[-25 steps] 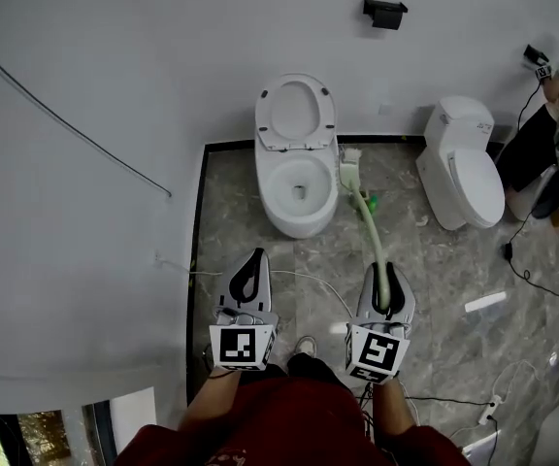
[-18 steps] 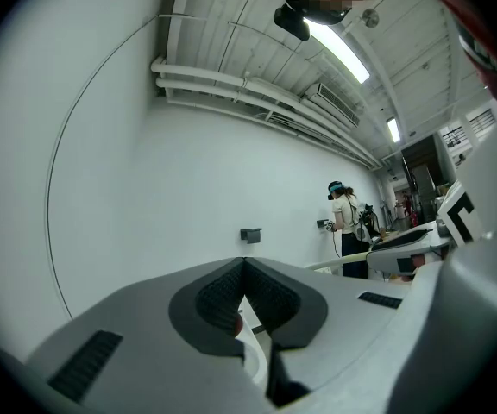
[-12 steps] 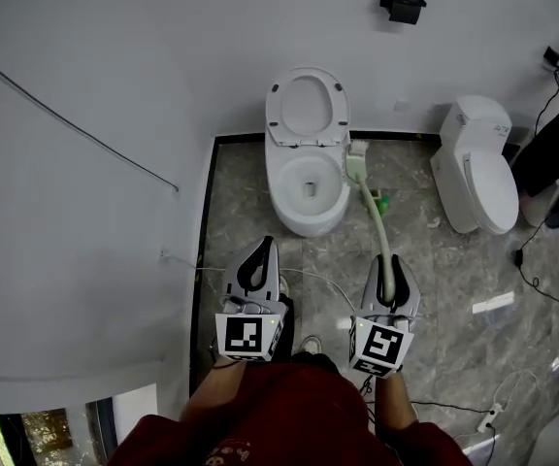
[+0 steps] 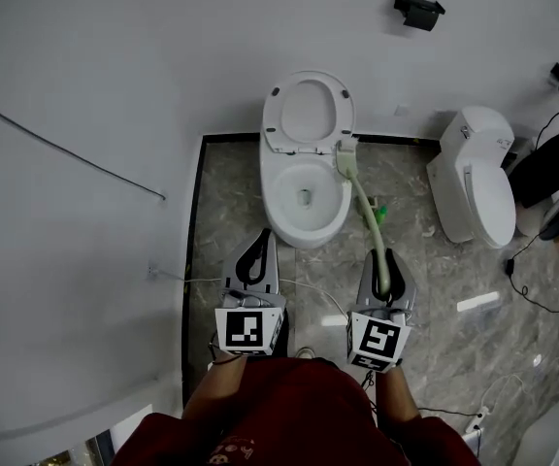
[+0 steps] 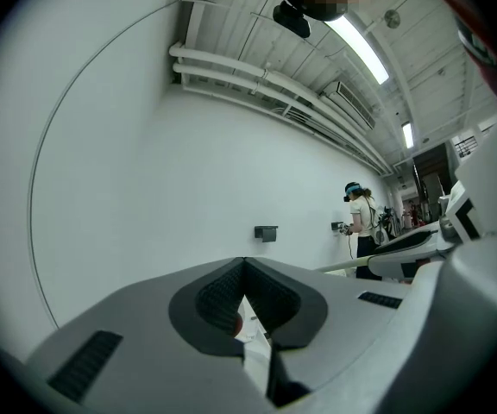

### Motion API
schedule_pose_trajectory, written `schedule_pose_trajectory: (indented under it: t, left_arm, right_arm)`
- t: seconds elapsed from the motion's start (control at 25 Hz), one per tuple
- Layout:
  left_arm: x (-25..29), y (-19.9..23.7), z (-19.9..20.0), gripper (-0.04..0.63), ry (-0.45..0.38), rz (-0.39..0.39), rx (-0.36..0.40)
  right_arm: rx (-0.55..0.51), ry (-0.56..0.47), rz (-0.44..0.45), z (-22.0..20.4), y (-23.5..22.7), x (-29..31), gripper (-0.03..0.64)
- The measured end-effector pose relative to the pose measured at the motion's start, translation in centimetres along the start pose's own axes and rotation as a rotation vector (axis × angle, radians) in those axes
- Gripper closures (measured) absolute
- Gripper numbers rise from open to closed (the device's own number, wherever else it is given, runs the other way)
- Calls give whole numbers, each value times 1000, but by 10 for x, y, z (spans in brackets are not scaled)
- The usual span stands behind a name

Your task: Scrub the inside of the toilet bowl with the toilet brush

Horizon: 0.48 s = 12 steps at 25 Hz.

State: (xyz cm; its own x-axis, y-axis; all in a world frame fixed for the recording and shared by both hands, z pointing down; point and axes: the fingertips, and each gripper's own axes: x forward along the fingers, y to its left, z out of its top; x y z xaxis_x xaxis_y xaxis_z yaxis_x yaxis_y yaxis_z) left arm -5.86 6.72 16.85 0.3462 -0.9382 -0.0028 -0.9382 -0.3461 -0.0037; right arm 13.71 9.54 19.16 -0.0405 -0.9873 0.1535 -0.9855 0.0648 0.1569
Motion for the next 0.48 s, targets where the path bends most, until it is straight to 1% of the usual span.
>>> schedule_pose_trajectory:
  t: [0.16,0.32,0.48]
  left_arm:
    - [51,35,-11,589,21,-5,-23]
    - [95,68,-24,590,81,-29,-48]
    - [131,96,-32,589,98,-52,-49]
  right_arm:
    - [-23,36,7,8,17,63,504]
    - [-37,78,8,14,35,114,503]
    - [-55,113,3,12,48,157,504]
